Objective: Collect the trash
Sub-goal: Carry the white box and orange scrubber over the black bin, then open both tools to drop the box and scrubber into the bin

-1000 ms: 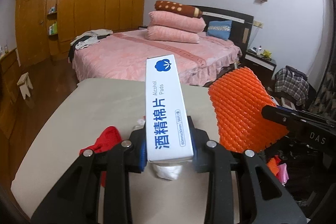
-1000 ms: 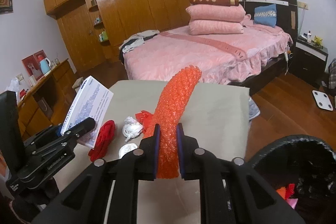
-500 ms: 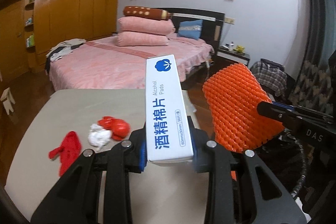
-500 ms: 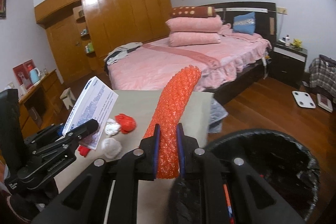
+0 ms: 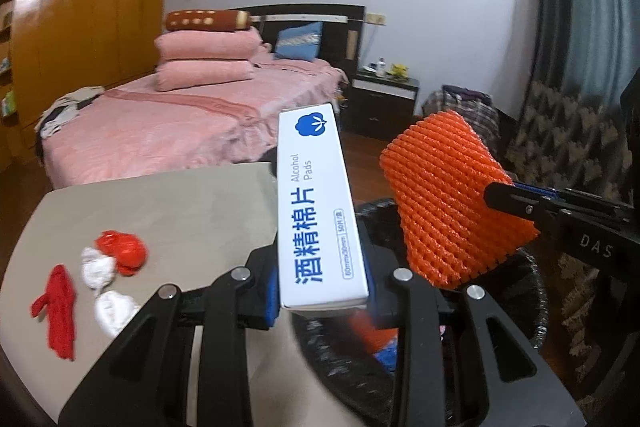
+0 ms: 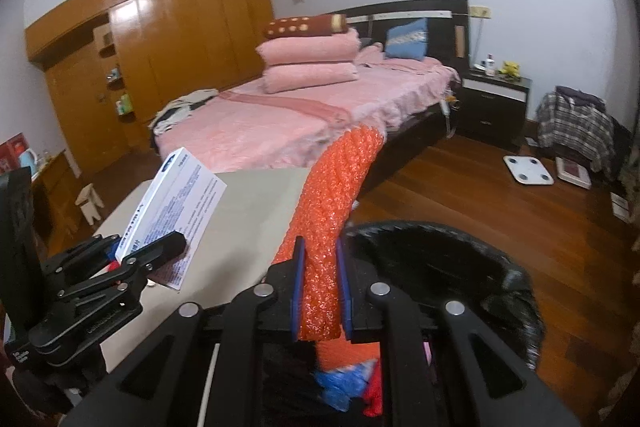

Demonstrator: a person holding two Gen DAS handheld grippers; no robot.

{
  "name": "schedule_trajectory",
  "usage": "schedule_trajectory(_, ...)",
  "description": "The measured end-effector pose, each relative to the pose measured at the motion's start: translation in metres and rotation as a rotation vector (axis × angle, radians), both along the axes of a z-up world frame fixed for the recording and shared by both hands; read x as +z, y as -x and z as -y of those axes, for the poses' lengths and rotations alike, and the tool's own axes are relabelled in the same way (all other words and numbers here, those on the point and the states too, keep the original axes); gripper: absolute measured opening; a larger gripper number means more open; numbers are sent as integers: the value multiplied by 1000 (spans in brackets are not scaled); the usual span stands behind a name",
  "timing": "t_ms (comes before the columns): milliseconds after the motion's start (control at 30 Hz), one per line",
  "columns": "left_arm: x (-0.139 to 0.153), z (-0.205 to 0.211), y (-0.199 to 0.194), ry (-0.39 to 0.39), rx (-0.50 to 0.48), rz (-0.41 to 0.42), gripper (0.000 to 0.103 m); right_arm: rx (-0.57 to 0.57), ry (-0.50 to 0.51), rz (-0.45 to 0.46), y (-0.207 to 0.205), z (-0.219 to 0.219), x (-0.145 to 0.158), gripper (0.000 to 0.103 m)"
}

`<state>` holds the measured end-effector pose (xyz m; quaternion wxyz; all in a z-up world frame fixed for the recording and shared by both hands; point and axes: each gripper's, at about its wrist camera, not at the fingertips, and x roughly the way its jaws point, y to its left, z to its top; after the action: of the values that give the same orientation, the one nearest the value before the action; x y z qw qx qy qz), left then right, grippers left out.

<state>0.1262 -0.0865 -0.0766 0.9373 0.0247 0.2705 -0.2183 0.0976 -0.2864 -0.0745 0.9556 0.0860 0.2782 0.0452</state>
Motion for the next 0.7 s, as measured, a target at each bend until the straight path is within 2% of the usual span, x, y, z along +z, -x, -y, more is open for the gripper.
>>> schedule_trajectory(300, -22, 52, -15, 4, -126, -57, 34, -104, 23, -50, 11, 41, -21, 15)
schedule_trajectory(333, -25, 57, -16, 2, -140, -64, 40, -117, 31, -61, 11, 45, -25, 15)
schedule_trajectory(367, -27, 59, -16, 3, -152, -69, 52, -123, 31, -65, 11, 47, -27, 20)
schedule_trajectory(400, -29, 62, -16, 6, -164, -74, 57, -134, 29, -72, 12, 51, -30, 22)
schedule_trajectory(433, -30, 62, -15, 6, -165, -75, 61, -139, 24, -82, 12, 55, -33, 30)
schedule_trajectory(533, -34, 58, -13, -2, -160, -79, 64, -153, 24, -87, 15, 59, -38, 43)
schedule_trajectory(600, -32, 50, -11, 0, -143, -72, 71, -155, 24, -83, 17, 59, -37, 58)
schedule_trajectory(667, -29, 41, -10, 0, -116, -60, 79, -163, 26, -67, 17, 57, -35, 83)
schedule_trajectory(700, -26, 34, -10, 2, -101, -52, 81, -168, 30, -57, 18, 55, -33, 86)
